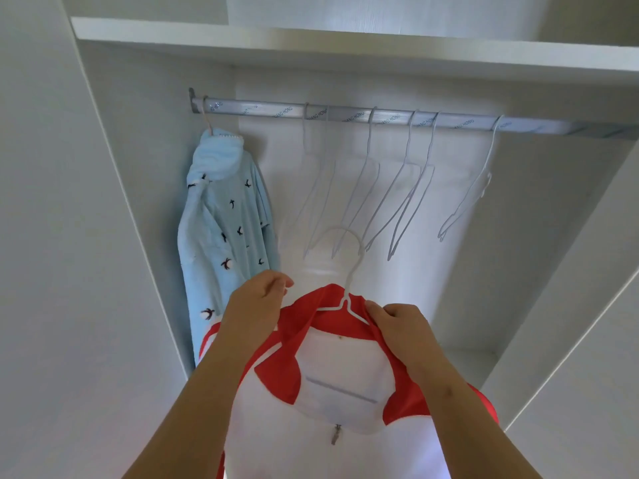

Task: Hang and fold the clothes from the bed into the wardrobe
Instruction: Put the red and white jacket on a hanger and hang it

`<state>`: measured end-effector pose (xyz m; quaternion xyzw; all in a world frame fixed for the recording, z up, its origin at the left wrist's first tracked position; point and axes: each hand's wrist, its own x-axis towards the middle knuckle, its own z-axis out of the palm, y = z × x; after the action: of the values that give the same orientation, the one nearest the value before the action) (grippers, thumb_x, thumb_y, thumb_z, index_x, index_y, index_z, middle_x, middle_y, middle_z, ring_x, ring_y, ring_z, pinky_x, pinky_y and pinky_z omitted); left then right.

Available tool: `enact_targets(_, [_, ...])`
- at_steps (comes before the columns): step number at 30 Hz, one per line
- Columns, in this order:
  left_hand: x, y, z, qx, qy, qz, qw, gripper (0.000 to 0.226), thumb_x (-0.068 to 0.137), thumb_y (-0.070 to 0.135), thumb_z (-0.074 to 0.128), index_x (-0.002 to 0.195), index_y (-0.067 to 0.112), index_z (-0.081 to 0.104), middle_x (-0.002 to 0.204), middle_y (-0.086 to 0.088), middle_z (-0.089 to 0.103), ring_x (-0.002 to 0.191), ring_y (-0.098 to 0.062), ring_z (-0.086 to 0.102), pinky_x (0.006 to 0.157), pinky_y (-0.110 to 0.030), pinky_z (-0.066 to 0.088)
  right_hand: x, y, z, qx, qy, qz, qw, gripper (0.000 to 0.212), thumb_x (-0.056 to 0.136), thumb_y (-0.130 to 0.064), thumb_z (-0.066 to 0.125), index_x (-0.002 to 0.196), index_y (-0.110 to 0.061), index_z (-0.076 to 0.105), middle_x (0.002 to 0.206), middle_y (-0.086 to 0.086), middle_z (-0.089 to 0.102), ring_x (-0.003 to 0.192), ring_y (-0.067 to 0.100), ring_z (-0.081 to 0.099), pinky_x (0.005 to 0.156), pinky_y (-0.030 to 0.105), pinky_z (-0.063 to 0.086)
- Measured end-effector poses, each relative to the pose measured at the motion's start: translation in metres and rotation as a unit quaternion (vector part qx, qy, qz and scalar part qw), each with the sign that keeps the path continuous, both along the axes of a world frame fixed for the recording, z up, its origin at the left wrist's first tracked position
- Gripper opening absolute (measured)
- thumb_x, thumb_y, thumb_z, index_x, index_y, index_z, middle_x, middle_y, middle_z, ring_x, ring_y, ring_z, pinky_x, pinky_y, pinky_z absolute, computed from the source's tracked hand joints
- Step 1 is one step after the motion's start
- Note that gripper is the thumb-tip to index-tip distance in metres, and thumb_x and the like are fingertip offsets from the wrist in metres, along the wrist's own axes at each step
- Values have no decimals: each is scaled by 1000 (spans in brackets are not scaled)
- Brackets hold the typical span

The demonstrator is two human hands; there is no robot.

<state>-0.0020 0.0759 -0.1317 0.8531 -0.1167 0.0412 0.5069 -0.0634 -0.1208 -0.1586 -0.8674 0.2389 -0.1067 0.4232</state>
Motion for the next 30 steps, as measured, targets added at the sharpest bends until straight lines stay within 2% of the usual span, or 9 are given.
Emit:
enact_targets(5, [-5,-1,-3,-47,38,25,998,29,97,16,42,78,32,56,85,10,60,84,-11,59,80,-25,42,-11,-14,-6,29,24,-37,999,46,90,-49,47,58,-15,47,56,3,48,54,17,45,62,30,41])
enact_targets(9, [-12,-7,-6,-86,71,25,993,30,96,12,43,78,30,58,86,6,61,83,-13,60,84,-30,47,-23,-13,-8,114,39,-38,992,41,93,-43,47,68,-11,53,64,7,53,57,18,48,58,26,39])
enact_targets(13, [-20,-11,-7,-91,78,28,992,28,97,13,42,79,29,57,87,6,60,79,-9,59,74,-24,45,-31,2,-6,167,25,-27,985,36,97,-35,43,72,-12,54,67,3,57,59,15,52,55,24,40])
enact_targets(15, [-22,-11,-8,-94,83,42,991,27,97,13,42,80,29,56,88,5,61,78,-9,60,70,-22,44,-32,14,-3,200,31,-10,979,30,99,-33,40,84,-15,58,80,3,62,71,16,58,65,26,47])
enact_targets(17, [-26,-10,-9,-107,91,59,988,26,97,13,42,80,27,57,85,5,62,75,-8,59,65,-19,43,-32,25,-2,244,42,16,969,22,100,-31,38,98,-18,57,96,3,64,87,19,61,83,32,52])
enact_targets(19, [-28,-8,-9,-121,96,75,985,24,96,12,43,83,25,59,84,4,62,74,-9,59,66,-22,42,-32,35,-1,275,40,54,959,17,99,-25,39,99,-19,55,101,5,64,91,21,62,85,34,53])
enact_targets(23, [-25,7,-4,-139,88,117,979,21,95,12,44,89,22,62,87,4,63,74,-10,60,65,-22,43,-26,58,5,256,13,137,957,13,94,-11,44,94,-16,56,99,17,65,87,32,65,83,42,54])
enact_targets(26, [-13,25,3,-149,68,144,976,24,93,11,44,84,26,61,85,4,64,73,-10,62,66,-25,44,-14,78,11,234,4,172,957,15,93,-9,45,88,-21,53,95,16,65,79,28,64,78,40,54])
enact_targets(30, [7,41,3,-162,61,155,973,25,92,10,45,82,25,62,87,1,65,72,-12,61,72,-28,45,10,100,14,234,-1,189,953,22,94,-10,44,91,-31,50,101,10,65,91,27,65,86,43,54])
